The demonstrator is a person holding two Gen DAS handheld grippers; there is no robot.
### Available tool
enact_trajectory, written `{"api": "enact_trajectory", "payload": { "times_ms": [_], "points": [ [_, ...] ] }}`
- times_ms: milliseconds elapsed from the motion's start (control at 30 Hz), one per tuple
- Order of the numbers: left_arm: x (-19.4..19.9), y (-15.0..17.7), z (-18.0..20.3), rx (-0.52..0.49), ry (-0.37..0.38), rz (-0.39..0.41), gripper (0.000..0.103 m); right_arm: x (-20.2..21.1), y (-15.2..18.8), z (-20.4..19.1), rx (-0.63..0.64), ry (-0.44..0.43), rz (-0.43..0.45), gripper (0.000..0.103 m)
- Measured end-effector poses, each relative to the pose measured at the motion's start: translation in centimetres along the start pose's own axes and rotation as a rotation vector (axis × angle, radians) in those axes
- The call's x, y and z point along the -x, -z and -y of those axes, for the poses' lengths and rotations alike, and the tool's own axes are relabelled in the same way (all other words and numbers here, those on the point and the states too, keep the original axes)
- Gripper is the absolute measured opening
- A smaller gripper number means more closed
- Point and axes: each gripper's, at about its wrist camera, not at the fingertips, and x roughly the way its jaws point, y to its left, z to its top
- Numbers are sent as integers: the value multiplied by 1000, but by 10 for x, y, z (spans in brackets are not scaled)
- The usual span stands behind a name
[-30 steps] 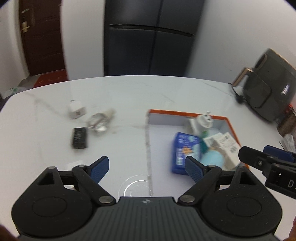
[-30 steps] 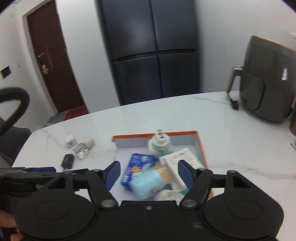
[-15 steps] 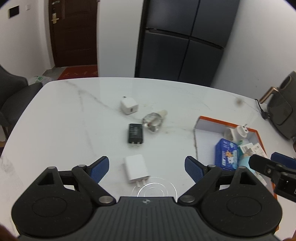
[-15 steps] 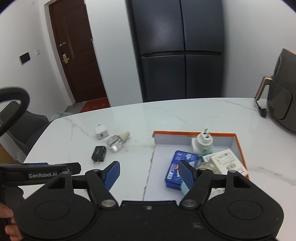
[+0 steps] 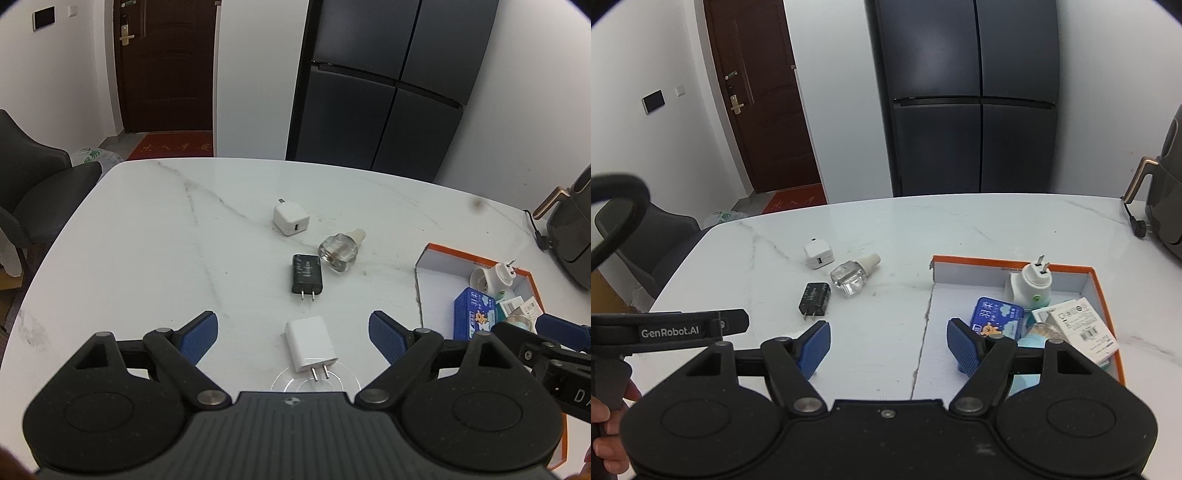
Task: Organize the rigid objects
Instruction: 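Withdraw both open tools from the tray toward the white charger and glass bottle, then grasp the white cube charger with the left tool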
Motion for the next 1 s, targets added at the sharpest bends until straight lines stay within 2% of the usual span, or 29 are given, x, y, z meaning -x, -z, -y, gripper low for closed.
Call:
{"api": "enact_trajectory", "payload": {
  "times_ms": [667, 1000],
  "points": [
    [-21, -17, -19, -14, -3, -16, 91, -29, -6, -13, -20, 6, -23, 83],
    [-52, -33, -33, -29, -19, -46, 92, -50, -4, -18, -44, 13, -51, 83]
  ]
}}
